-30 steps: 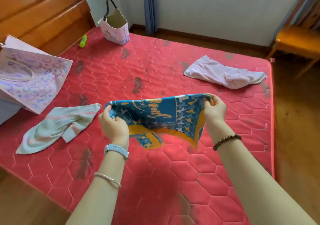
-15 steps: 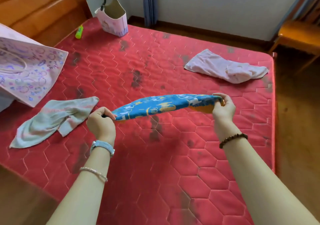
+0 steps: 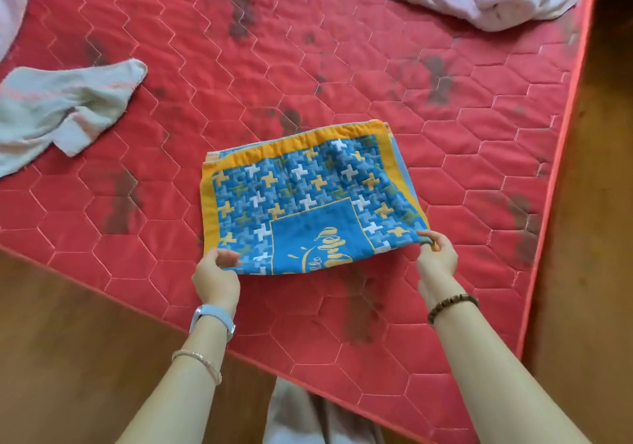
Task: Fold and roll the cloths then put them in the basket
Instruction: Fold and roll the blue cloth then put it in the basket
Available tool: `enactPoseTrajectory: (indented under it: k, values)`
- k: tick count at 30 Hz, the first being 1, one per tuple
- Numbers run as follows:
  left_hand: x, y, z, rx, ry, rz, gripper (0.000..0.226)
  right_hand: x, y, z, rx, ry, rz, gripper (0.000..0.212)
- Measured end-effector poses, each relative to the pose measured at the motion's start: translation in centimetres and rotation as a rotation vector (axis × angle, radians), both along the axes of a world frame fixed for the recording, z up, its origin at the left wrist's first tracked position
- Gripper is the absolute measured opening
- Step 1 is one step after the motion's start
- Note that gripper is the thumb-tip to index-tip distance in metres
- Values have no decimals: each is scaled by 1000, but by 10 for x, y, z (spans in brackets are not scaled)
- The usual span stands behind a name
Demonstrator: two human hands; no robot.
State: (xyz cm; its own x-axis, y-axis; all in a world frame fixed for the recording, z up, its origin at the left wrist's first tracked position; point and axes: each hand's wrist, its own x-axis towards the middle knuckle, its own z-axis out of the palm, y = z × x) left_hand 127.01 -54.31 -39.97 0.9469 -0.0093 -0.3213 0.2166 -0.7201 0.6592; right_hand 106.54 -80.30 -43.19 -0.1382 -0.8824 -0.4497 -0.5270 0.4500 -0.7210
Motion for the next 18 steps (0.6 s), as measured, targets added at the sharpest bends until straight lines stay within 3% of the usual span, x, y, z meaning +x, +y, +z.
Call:
enactPoseTrajectory:
  k: [6, 10, 14, 18]
  values:
    - [-16, 9, -29, 102, 15, 22, 58, -8, 8, 7, 93, 22, -26, 53]
    - [-9, 9, -34, 182, 39, 101, 52, -5, 2, 2, 89, 82, -50, 45]
    - [4, 4, -36, 134, 98, 150, 50, 6, -8, 2, 74, 147, -22, 47]
    - [33, -2, -41, 49, 84, 144, 41, 32, -20, 7, 77, 71, 47, 42]
